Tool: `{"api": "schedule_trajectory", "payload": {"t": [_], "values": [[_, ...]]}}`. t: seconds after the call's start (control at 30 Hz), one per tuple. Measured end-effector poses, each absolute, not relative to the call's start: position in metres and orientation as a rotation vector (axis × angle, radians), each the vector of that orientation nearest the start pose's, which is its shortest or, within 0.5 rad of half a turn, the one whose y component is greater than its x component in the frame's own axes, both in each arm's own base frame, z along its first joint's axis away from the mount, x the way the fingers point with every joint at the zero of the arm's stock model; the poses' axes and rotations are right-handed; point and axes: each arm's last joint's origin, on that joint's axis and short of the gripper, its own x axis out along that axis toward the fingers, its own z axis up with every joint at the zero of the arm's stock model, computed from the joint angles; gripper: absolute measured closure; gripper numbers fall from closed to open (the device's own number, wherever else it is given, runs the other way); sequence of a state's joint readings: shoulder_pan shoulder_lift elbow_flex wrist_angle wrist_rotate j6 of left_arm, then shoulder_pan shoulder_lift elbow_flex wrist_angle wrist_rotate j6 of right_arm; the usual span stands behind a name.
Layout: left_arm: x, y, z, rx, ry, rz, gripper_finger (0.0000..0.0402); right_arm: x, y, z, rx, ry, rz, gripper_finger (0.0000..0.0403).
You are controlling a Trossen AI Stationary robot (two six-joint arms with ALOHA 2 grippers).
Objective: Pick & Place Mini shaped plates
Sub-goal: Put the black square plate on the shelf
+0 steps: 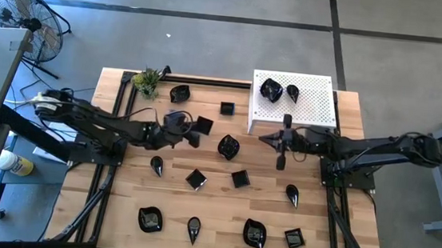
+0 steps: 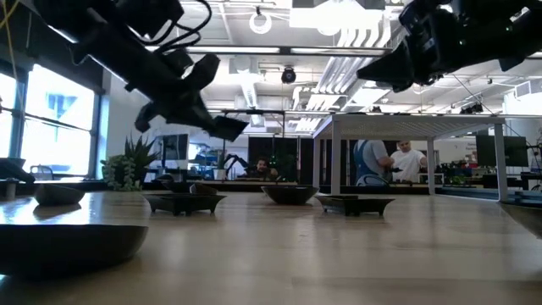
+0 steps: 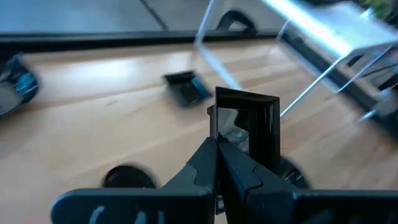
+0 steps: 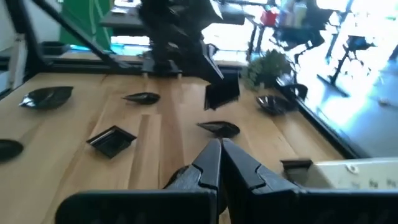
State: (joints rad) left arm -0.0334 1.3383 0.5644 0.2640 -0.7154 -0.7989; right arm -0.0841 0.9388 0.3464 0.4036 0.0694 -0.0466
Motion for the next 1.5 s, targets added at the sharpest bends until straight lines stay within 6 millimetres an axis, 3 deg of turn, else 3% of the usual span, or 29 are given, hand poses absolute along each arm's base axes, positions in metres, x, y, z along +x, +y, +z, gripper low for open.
{"api": "schedule_trajectory", "payload": {"t": [0.27,0.47,0.73,1.03,1.23,1.5], "values": [[0.285,0.009,0.171,-0.544,0.044,0.733,0.0399,0.215,-0.022,0.206,0.138,0.249,-0.272,0.0372],[0.301,0.007,0.162,-0.527,-0.052,0.630,0.0399,0.238,-0.016,0.207,0.065,0.300,-0.331,0.0310],[0.325,0.004,0.163,-0.440,0.003,0.537,0.0399,0.267,-0.015,0.234,-0.002,0.483,-0.348,0.0268],[0.347,-0.001,0.177,-0.272,0.102,0.488,0.0399,0.295,-0.016,0.262,0.016,0.707,-0.289,0.0290],[0.350,-0.005,0.182,-0.231,0.103,0.466,0.0399,0.310,-0.017,0.257,0.010,0.802,-0.298,0.0320],[0.349,-0.005,0.178,-0.222,0.140,0.445,0.0399,0.312,-0.018,0.258,0.024,0.805,-0.319,0.0389]]}}
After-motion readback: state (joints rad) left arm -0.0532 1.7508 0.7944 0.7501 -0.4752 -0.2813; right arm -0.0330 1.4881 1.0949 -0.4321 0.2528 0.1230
